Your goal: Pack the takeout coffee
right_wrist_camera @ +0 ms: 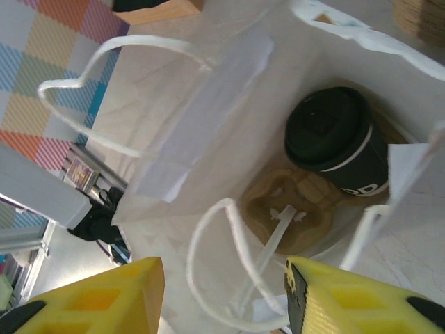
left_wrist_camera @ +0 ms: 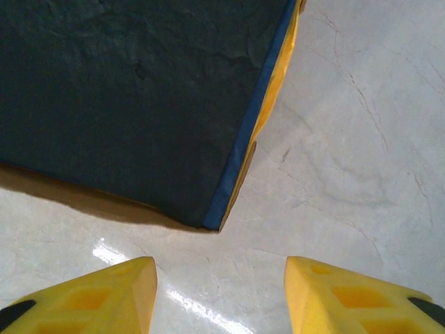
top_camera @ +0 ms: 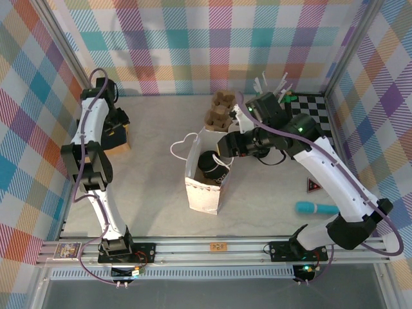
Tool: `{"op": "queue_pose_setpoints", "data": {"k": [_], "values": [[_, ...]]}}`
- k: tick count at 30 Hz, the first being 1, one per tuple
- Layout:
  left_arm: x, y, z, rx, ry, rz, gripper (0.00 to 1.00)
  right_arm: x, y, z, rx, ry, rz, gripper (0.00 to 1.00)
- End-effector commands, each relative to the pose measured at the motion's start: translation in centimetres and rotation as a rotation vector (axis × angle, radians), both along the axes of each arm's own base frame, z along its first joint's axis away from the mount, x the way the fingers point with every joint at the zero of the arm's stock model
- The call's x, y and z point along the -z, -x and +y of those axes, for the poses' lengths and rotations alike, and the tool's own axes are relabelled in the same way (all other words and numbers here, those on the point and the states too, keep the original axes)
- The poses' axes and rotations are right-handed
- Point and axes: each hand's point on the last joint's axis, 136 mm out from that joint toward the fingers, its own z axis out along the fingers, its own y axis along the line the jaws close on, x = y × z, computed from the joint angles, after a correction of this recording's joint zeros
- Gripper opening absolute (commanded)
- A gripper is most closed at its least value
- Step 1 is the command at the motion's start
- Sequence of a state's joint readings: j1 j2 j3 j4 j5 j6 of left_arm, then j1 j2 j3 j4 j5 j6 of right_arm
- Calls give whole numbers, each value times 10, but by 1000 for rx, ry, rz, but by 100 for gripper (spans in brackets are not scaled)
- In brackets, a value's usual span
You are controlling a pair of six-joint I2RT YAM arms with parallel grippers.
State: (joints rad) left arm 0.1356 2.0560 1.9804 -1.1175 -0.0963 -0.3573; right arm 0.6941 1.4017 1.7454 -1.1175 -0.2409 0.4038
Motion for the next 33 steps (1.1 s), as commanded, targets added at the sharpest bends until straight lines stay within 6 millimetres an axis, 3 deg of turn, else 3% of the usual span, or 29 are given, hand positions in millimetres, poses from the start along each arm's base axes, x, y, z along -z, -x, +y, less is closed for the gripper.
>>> {"op": "queue_pose_setpoints", "data": {"k": [1, 12, 20, 33], "values": [[9, -1, 9, -3, 8, 39, 51, -4, -4, -2, 16, -58, 1, 49], [36, -28, 20, -34, 28, 46, 42, 25, -18, -5, 45, -39, 80, 44], [55, -37, 23, -59, 50, 57, 39, 32, -25, -2, 52, -29, 108, 42], [69, -44, 30, -65, 20, 81, 36, 36, -31, 0, 76, -21, 125, 41]]}}
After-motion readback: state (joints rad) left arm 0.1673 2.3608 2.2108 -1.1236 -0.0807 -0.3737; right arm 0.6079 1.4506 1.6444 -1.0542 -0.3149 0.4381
